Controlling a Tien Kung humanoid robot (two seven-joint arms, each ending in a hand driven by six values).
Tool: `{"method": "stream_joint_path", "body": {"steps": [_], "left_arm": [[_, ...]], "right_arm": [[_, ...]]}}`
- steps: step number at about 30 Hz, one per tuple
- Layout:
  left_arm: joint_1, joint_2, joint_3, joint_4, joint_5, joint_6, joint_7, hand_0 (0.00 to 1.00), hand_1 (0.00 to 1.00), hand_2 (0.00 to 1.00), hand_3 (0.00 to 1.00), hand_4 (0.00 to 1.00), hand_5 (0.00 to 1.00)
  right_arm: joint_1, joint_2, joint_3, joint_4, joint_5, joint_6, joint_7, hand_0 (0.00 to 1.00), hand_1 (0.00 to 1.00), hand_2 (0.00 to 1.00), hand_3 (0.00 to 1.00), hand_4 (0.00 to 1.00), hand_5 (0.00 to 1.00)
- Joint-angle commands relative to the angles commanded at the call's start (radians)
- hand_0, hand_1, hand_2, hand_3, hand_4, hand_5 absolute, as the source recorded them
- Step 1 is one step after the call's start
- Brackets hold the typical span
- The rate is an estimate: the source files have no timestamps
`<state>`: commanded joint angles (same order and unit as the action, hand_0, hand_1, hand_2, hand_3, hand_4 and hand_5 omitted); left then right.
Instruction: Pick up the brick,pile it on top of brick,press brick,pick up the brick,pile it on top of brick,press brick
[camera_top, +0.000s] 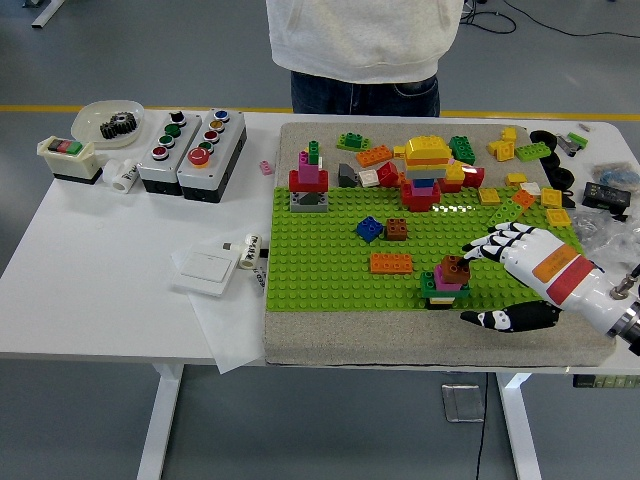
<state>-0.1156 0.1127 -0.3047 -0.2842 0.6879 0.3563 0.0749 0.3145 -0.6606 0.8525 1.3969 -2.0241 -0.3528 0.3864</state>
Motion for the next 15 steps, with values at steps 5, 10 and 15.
{"method": "stream_joint_path", "body": {"steps": [5,10,15], "left_arm": [[0.001,0.000,0.000,0.000,0.000,-0.001,0.000,0.711,0.708,0.761,0.644,0.739,0.647],[0.001,0.000,0.000,0.000,0.000,-0.001,0.000,0.711,0.708,0.761,0.644,0.739,0.647],[-0.001,0.001,0.002,0.000,-0.001,-0.002,0.000,0.710,0.708,0.761,0.643,0.740,0.648]], "right_arm": [[0.004,0.001,-0.003,0.001,-0.003,0.002,-0.003,0.825,0.731,0.763,0.687,0.906,0.771],[0.009,0.004,-0.007,0.000,-0.005,0.003,-0.004,0.825,0.731,0.763,0.687,0.906,0.771],[0.014,0.008,-0.013,-0.006,-0.007,0.004,-0.004,0.828,0.731,0.764,0.687,0.906,0.770]]}}
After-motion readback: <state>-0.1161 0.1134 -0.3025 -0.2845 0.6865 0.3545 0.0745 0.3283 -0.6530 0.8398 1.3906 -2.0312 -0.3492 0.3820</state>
